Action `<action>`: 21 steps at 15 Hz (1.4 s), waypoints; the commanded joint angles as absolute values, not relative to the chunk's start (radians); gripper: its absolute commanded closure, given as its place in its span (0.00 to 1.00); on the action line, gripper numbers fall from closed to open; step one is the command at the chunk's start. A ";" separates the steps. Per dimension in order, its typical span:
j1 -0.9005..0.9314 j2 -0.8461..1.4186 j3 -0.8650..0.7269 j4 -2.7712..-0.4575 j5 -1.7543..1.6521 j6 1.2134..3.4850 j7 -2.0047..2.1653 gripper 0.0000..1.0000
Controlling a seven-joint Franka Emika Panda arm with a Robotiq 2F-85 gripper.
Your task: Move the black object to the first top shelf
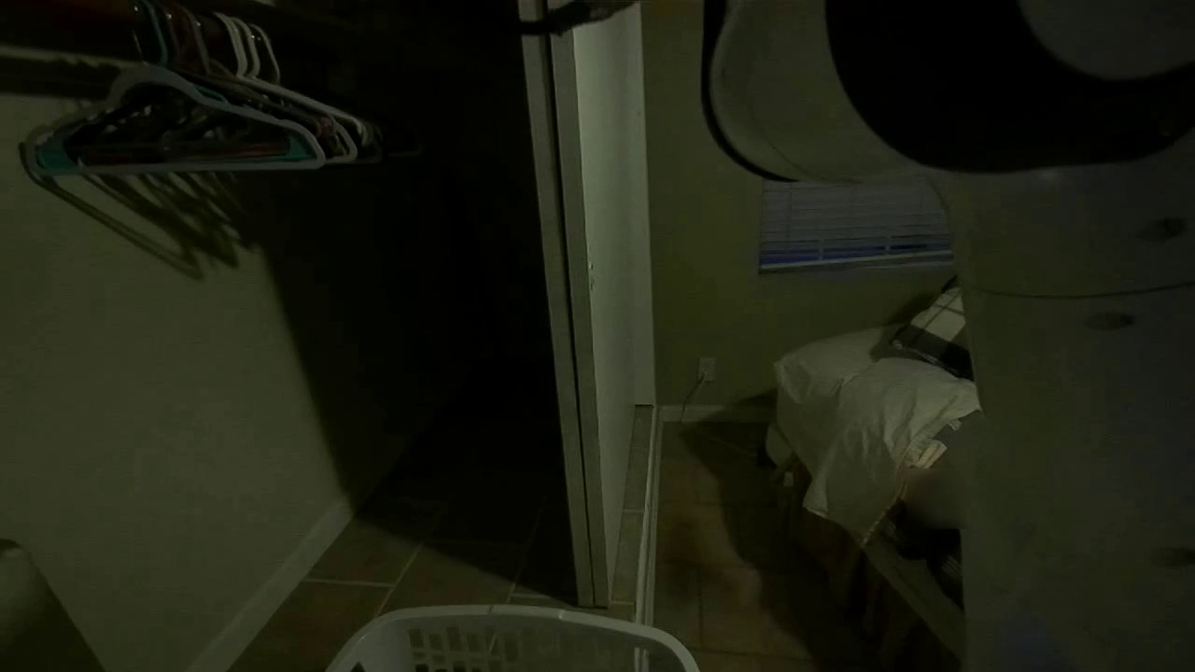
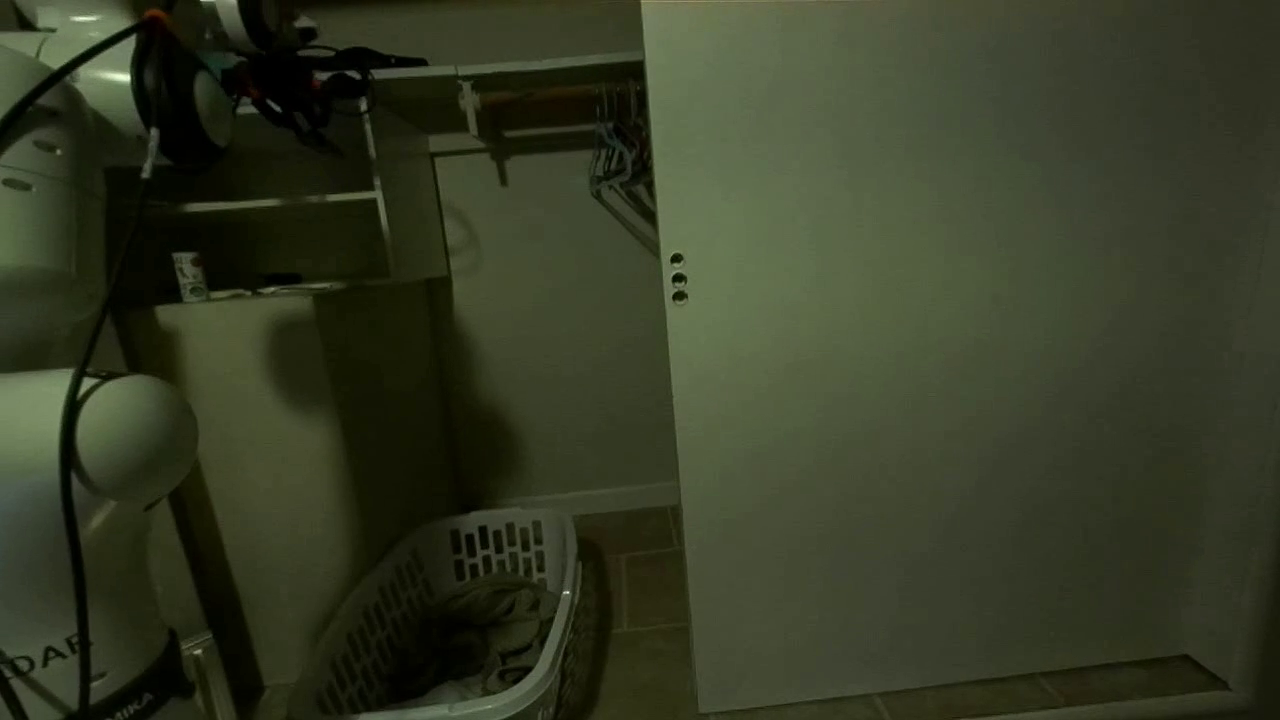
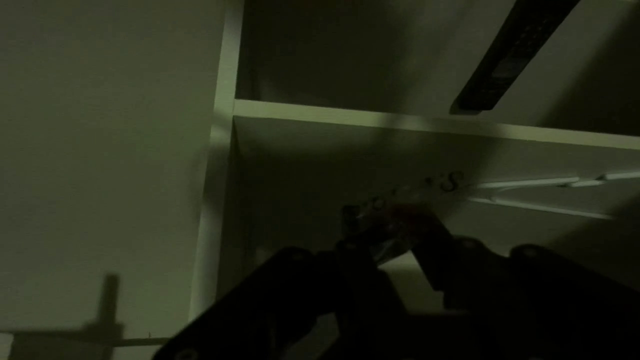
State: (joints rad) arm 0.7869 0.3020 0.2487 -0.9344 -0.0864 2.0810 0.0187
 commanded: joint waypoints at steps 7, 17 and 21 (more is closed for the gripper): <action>0.709 0.219 0.259 -1.290 0.006 2.445 0.007 0.93; 0.707 0.214 0.251 -1.357 0.008 2.541 0.009 0.93; 0.703 0.223 0.252 -1.341 0.006 2.537 0.007 0.93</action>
State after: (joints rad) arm 0.7136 0.2404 0.2485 -1.3208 -0.0152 2.5165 0.0173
